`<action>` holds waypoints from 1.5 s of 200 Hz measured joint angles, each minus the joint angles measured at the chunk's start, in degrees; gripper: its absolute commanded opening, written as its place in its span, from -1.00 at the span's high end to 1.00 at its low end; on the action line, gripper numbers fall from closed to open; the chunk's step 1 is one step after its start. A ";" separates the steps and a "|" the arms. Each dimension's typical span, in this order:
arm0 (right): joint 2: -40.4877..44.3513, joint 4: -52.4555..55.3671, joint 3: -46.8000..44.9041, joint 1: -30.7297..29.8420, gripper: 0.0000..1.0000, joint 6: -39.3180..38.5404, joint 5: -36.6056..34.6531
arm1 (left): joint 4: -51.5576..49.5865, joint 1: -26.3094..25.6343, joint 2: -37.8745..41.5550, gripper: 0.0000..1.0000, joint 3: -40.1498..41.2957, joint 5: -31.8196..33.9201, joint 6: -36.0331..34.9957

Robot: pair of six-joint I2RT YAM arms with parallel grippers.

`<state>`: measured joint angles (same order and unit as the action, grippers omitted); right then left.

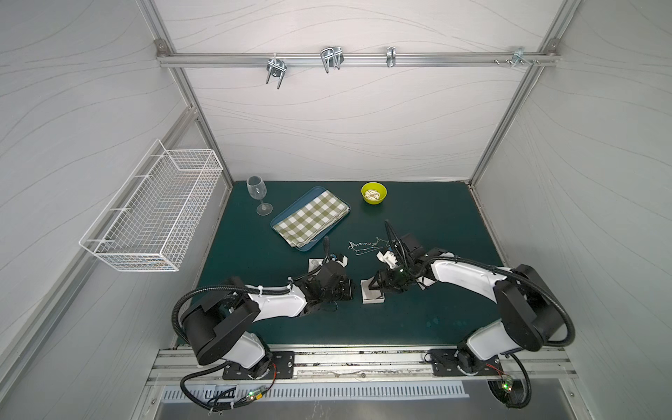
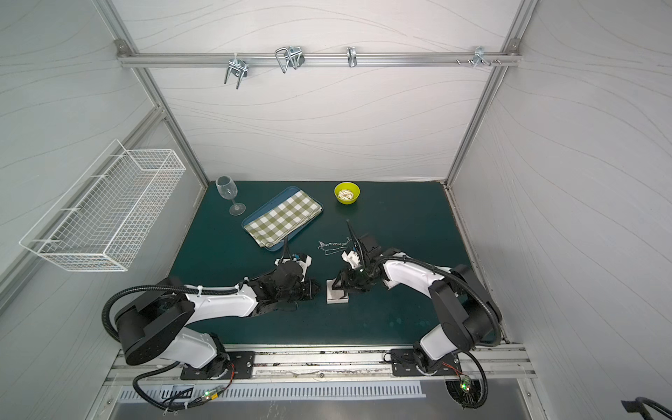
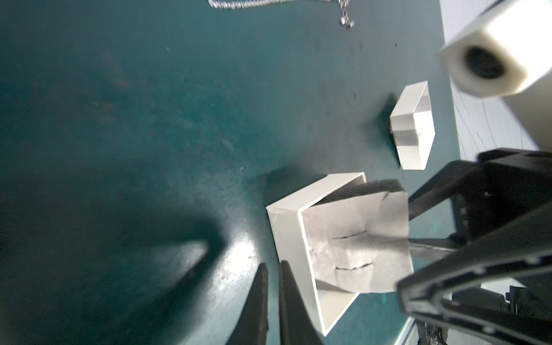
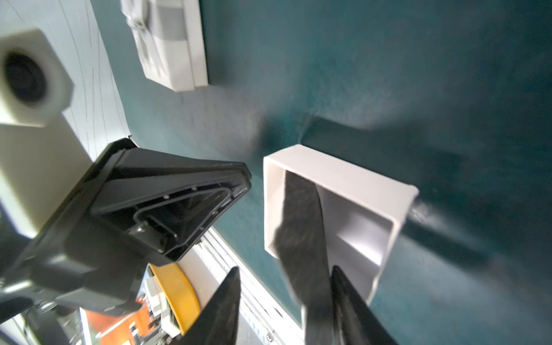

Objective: Take the necklace out of the lift-off lid jewelry box
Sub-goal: Place the inner lining in the jewelry box.

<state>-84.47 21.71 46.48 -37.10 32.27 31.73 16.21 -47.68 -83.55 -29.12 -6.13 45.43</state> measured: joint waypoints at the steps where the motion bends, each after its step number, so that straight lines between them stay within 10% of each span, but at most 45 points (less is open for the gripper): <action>1: 0.15 0.11 0.07 -0.02 -0.06 -0.07 -0.07 | -0.04 0.02 0.13 0.78 0.02 0.07 -0.02; 156: -5.03 11.67 9.05 -6.27 0.82 -6.27 -14.95 | 1.66 0.55 -5.14 0.79 0.28 -2.32 0.24; 300: -7.65 8.66 10.29 -9.40 0.55 -8.28 -11.76 | 6.43 0.55 -7.98 0.80 -0.02 -3.54 2.14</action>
<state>-92.12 30.37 56.77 -46.50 23.99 19.97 22.63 -47.13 -91.53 -29.15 -9.67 47.57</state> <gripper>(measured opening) 0.198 0.100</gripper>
